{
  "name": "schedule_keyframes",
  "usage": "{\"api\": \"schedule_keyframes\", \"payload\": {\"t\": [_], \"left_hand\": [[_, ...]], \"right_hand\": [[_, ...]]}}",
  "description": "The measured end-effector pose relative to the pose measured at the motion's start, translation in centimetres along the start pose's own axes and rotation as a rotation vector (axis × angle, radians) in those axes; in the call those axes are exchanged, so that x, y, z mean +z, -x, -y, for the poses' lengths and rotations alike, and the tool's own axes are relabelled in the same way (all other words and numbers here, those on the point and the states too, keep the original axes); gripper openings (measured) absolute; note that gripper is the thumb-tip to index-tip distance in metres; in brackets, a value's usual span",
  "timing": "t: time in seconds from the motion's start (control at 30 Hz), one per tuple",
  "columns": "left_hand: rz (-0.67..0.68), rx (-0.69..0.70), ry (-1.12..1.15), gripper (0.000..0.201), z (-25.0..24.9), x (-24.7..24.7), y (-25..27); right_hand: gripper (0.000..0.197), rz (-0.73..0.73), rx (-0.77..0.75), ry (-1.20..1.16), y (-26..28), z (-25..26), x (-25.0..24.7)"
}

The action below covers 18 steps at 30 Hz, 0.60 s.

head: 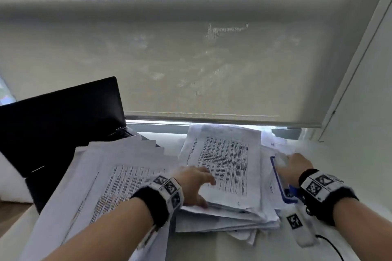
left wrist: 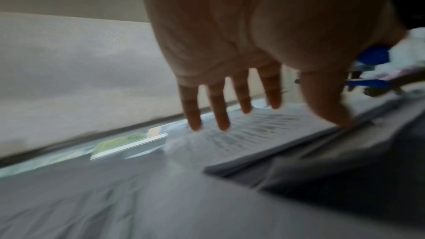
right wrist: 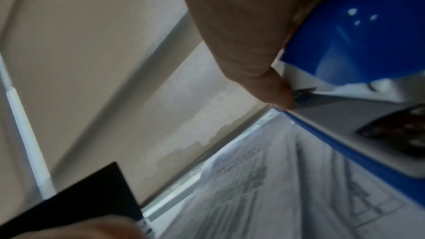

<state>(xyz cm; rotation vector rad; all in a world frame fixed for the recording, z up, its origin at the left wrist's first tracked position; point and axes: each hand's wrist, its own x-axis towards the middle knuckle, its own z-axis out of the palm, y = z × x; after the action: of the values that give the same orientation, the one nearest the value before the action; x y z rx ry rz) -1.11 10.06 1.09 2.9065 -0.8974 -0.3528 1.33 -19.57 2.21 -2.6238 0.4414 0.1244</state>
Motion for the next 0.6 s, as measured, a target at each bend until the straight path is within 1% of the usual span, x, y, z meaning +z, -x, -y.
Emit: {"api": "schedule_keyframes", "payload": {"t": [0.07, 0.1, 0.17, 0.23, 0.33, 0.4, 0.5, 0.53, 0.6], "left_hand": [[0.107, 0.053, -0.087, 0.066, -0.9, 0.4, -1.4], [0.134, 0.07, -0.118, 0.066, -1.2, 0.3, -1.7], [0.149, 0.093, -0.117, 0.06, -1.1, 0.4, -2.0], [0.139, 0.092, -0.062, 0.046, -0.8, 0.2, -1.8], [0.081, 0.072, 0.053, 0.019, -0.6, 0.0, -1.5], [0.029, 0.03, 0.074, 0.017, -1.0, -0.3, -1.0], [-0.103, -0.033, 0.066, 0.017, -1.5, -0.9, -0.1], [-0.145, -0.043, 0.056, 0.016, -1.6, -1.0, 0.1], [-0.192, -0.068, 0.053, 0.015, -2.0, -1.3, 0.8]], "right_hand": [[0.026, 0.012, 0.052, 0.016, -1.2, -0.6, 0.5], [0.029, 0.007, 0.073, 0.025, -1.7, -0.9, 0.8], [0.036, -0.024, 0.086, 0.039, -2.9, -1.5, 1.5], [0.037, -0.04, 0.13, 0.05, -3.9, -1.7, 1.9], [0.029, -0.073, 0.181, 0.064, -4.7, -1.2, 1.3], [0.026, -0.076, 0.187, 0.084, -4.9, -1.1, 0.6], [0.023, -0.068, 0.163, 0.118, -5.1, -1.6, -0.2], [0.025, -0.083, 0.134, 0.102, -5.1, -1.9, -0.2], [0.038, -0.098, 0.071, 0.098, -4.8, -2.8, -0.1]]}}
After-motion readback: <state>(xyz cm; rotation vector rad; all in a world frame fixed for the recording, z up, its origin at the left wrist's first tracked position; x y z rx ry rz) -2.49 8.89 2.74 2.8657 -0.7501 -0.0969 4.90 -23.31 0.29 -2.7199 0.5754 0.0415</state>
